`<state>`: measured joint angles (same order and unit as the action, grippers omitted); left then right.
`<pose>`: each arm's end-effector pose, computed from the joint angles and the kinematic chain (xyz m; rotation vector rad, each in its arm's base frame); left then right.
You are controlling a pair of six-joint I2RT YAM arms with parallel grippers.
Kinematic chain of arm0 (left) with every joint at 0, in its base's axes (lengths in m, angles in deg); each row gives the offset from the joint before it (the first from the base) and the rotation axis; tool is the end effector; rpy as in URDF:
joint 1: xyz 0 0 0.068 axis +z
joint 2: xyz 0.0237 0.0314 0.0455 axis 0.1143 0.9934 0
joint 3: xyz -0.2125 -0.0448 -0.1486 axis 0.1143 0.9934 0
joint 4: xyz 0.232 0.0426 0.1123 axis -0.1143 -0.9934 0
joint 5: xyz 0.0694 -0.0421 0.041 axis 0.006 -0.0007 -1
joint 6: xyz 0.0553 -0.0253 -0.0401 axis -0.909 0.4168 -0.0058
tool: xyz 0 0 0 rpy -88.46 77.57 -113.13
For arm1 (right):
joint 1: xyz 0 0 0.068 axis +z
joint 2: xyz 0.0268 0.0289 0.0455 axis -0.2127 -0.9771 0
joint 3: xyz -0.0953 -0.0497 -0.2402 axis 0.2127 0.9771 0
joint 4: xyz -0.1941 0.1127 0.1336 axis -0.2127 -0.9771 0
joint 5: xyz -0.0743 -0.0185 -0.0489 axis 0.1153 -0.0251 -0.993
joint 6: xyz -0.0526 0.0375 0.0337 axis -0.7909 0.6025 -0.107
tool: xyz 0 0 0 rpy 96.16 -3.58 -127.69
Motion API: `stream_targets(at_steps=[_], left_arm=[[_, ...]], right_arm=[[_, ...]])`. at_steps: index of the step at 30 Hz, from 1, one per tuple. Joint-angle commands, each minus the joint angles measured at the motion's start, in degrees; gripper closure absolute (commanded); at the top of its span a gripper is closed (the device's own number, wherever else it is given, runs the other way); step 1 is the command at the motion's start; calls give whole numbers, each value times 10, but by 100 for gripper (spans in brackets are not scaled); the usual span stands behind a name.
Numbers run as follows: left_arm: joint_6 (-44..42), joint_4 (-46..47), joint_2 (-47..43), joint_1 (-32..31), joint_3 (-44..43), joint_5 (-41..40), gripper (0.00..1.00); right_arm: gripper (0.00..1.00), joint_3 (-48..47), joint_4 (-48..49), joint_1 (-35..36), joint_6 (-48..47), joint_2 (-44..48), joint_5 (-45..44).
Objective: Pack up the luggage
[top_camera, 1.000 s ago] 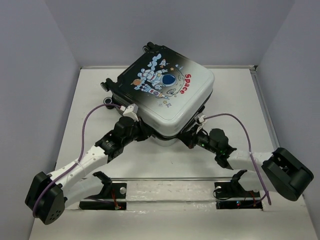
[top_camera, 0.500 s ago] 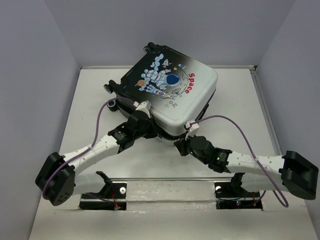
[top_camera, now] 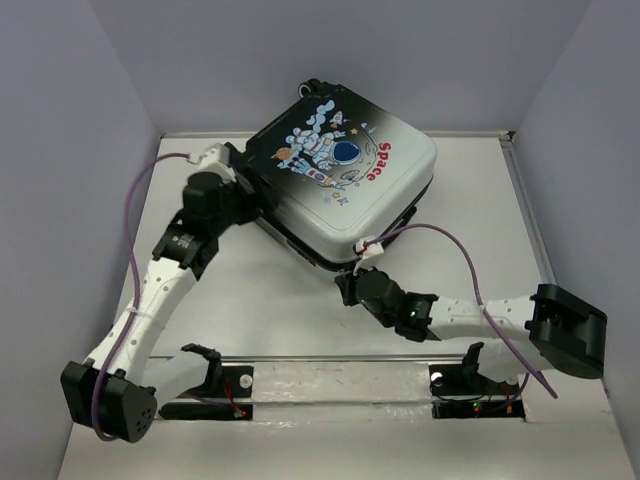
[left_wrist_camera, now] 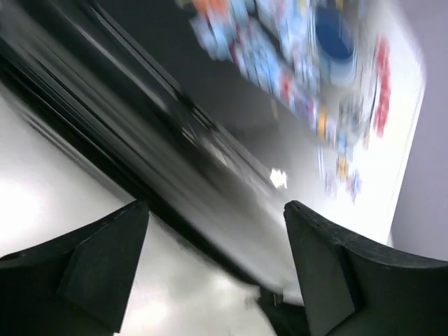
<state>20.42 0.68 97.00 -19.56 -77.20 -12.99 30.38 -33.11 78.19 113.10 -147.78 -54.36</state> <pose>0.2447 -0.1259 0.3222 -0.0550 1.9744 -0.7734 0.1476 0.2570 0.1815 -0.2956 1.9638 0.5854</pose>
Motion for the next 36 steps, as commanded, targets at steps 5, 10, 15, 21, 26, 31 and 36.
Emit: stream_targets(at_steps=[5,10,15,21,26,31,36], left_arm=[[-6,80,94,277,-106,189,2],[50,146,224,303,-182,238,1],[86,163,364,304,-274,273,1],[140,216,459,301,-342,291,1],[195,295,497,293,-347,289,6],[277,454,476,293,-257,278,93],[255,486,397,305,-161,231,94]], right_arm=[[93,22,8,31,23,47,82],[93,25,-5,31,22,56,90],[93,36,-6,31,23,68,102],[93,46,7,31,23,74,123],[93,45,7,31,23,66,121],[93,35,11,31,25,51,122],[93,13,12,31,20,34,117]])
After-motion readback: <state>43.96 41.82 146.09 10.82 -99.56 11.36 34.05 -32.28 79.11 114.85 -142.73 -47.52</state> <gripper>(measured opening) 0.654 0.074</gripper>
